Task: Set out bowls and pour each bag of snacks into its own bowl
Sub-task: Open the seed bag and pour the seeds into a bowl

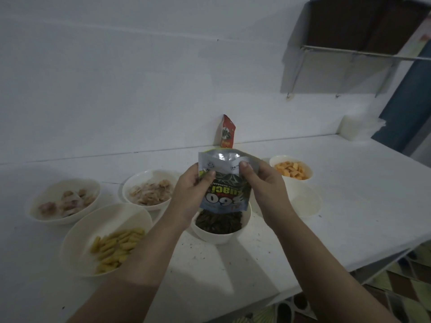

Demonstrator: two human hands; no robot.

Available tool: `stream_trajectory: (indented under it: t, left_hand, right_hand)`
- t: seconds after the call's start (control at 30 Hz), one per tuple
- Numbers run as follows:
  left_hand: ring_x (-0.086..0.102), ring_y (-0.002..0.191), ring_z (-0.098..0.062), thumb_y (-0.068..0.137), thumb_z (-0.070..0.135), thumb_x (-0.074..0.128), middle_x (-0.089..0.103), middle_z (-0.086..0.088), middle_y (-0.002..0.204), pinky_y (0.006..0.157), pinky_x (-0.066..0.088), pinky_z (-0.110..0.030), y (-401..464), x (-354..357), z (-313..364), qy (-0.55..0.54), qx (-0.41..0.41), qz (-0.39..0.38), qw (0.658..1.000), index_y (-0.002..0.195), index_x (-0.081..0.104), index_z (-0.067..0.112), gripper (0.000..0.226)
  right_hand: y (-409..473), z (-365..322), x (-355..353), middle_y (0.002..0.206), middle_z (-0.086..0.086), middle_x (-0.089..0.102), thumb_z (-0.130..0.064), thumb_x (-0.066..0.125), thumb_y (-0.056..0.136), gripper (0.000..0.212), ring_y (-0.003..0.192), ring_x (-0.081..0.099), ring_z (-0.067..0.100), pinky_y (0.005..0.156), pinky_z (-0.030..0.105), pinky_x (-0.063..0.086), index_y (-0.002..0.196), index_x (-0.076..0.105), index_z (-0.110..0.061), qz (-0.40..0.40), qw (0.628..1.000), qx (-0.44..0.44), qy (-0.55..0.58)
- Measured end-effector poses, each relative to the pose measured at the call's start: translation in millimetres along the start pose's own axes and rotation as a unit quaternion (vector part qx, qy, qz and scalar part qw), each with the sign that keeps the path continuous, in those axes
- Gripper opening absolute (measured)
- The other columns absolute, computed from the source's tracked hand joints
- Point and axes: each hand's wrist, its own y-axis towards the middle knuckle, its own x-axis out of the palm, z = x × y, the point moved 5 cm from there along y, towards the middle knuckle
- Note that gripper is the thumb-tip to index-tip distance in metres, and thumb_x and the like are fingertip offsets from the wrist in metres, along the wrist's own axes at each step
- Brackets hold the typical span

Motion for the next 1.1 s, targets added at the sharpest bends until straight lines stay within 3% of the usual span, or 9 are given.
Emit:
stream_trajectory:
  t: [0.27,0.43,0.57,0.63,0.73,0.9,1.0,1.1]
  left_hand:
    - [0.072,0.092,-0.025,0.094,0.026,0.062,0.076,-0.005,0.094,0.081,0.058,-0.043,16.6,-5.3,10.6,-0.01,0.037,0.072,0.997,0.094,0.071,0.016,0.014]
    - [0.072,0.095,-0.019,0.084,0.021,0.07,0.077,0.003,0.095,0.077,0.059,-0.031,13.8,-0.8,4.4,-0.015,0.027,0.014,0.999,0.101,0.069,0.017,0.017]
    - [0.071,0.099,-0.011,0.084,0.016,0.07,0.076,0.017,0.093,0.088,0.058,-0.032,11.8,-2.0,-9.5,0.044,-0.004,-0.04,0.998,0.1,0.068,0.025,0.019]
    - [0.071,0.099,-0.014,0.086,0.013,0.068,0.076,0.016,0.093,0.082,0.058,-0.027,12.4,-5.2,-9.2,0.049,0.004,-0.049,0.998,0.1,0.067,0.023,0.018]
    - [0.071,0.097,-0.007,0.089,0.007,0.064,0.076,0.017,0.097,0.078,0.056,-0.021,6.7,-2.9,-13.6,0.054,0.008,-0.084,0.995,0.105,0.065,0.022,0.022]
    - [0.069,0.103,-0.008,0.09,0.02,0.066,0.074,0.016,0.105,0.089,0.056,-0.032,8.1,-3.7,-13.3,0.119,0.027,-0.075,0.99,0.106,0.065,0.031,0.02]
    - [0.07,0.098,-0.011,0.093,0.017,0.061,0.075,0.013,0.099,0.082,0.057,-0.026,12.8,-2.6,3.0,0.044,0.031,-0.029,0.998,0.104,0.066,0.025,0.014]
    - [0.073,0.092,-0.024,0.094,0.017,0.058,0.077,-0.001,0.095,0.077,0.06,-0.038,16.1,-5.0,21.0,-0.042,0.051,0.032,0.997,0.1,0.068,0.015,0.012]
  right_hand:
    - [-2.2,17.4,-4.7,0.098,0.009,0.077,-0.017,0.064,0.093,0.021,0.093,0.073,0.019,0.075,0.026,0.056,0.106,0.075,-0.004,-0.005,1.0,0.02,0.005]
    - [9.1,4.9,-9.4,0.097,0.018,0.076,-0.018,0.064,0.093,0.025,0.091,0.074,0.031,0.077,0.044,0.06,0.105,0.071,0.003,0.018,0.999,0.014,0.048]
    - [14.4,-7.8,-7.5,0.095,0.016,0.076,-0.013,0.061,0.094,0.02,0.086,0.074,0.027,0.075,0.041,0.062,0.104,0.071,0.002,0.035,0.995,-0.005,0.09]
    - [15.2,-11.1,-6.9,0.098,0.019,0.075,-0.013,0.06,0.095,0.021,0.088,0.074,0.029,0.074,0.043,0.061,0.106,0.07,0.003,0.044,0.992,-0.011,0.122]
    - [17.2,-18.2,-10.8,0.092,0.014,0.076,-0.011,0.058,0.097,0.024,0.08,0.074,0.021,0.064,0.028,0.058,0.108,0.066,0.009,0.052,0.989,-0.022,0.138]
    - [19.2,-25.6,-10.4,0.085,0.006,0.077,-0.011,0.058,0.097,0.018,0.079,0.074,0.018,0.064,0.027,0.058,0.101,0.068,0.002,0.058,0.991,-0.045,0.111]
    - [21.5,-23.1,-7.4,0.093,0.008,0.077,-0.016,0.06,0.097,0.016,0.09,0.073,0.025,0.075,0.037,0.06,0.1,0.072,-0.007,0.056,0.995,-0.064,0.047]
    - [15.0,-15.7,-0.3,0.1,0.005,0.076,-0.015,0.059,0.097,0.014,0.096,0.072,0.02,0.077,0.037,0.059,0.104,0.071,-0.013,0.015,0.996,-0.069,0.051]
